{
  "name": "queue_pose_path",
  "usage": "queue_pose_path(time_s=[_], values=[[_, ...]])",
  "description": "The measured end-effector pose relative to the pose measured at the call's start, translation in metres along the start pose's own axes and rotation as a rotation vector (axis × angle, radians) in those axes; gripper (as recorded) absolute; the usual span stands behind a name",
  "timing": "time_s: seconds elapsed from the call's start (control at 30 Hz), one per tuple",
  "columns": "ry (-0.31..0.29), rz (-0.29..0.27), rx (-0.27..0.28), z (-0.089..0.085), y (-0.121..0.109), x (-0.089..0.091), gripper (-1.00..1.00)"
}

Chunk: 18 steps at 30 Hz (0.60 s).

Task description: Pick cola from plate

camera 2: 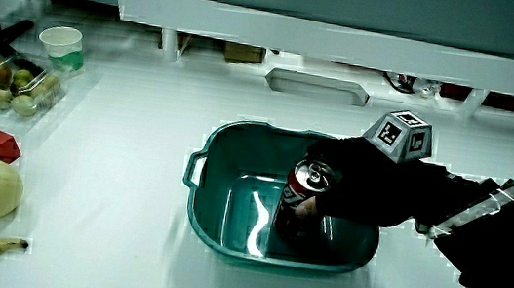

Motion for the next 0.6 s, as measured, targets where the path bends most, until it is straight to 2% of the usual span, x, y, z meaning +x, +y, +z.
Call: queue_pose_path(time_s=[0.07,0.2,0.43,0.5,0.53,0.57,0.6], values=[[-0.009,0.001,0.024,0.002,-0.002,-0.001,0.81],[0.003,0.009,0.038,0.002,-0.005,0.0,1.0],[0.006,0.019,0.075,0.017,-0.014,0.001,1.0],[0.057,0.043,0.071,0.018,-0.016,0.005,1.0],[0.053,0.034,0.084,0.021,-0.018,0.007,1.0],[0.018,0.025,0.111,0.034,-0.025,0.002,1.0],[-0.006,0.023,0.117,0.037,-0.028,0.003,1.0]])
